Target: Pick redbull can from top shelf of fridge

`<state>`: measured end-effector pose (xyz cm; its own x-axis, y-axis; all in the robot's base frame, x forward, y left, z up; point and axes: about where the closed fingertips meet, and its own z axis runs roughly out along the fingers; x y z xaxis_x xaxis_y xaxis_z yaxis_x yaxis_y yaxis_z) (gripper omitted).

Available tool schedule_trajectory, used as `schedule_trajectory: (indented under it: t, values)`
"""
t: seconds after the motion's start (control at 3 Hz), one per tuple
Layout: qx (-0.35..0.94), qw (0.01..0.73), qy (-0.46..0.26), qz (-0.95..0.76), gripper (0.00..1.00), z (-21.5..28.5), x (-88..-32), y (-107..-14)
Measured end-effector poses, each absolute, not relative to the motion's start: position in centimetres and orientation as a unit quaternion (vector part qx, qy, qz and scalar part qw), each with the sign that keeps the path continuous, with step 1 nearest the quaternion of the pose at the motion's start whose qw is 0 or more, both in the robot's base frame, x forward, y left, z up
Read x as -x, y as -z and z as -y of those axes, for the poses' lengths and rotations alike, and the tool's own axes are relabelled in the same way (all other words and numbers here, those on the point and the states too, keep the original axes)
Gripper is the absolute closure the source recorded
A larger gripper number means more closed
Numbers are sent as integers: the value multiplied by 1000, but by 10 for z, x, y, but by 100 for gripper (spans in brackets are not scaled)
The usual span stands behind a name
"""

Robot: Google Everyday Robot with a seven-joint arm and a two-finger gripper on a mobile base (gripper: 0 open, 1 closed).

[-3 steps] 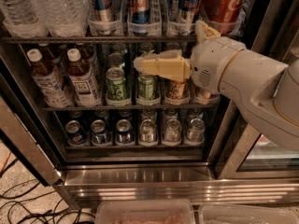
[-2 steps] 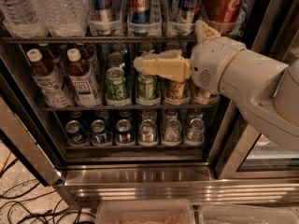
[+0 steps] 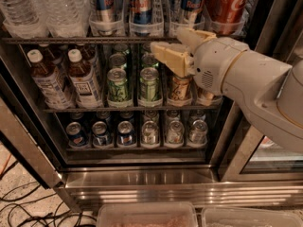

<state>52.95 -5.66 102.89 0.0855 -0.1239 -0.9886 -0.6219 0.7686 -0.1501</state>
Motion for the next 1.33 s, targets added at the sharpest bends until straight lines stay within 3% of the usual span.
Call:
schedule_trajectory:
  t: [0.33,0.67,1.33]
  values:
    - [286,679,-183,-651,43,57,-529,-1029]
    - [292,679,-184,-648,31,52,-530,-1033]
    - [303,680,-193,-639,31,43,-545,-1043]
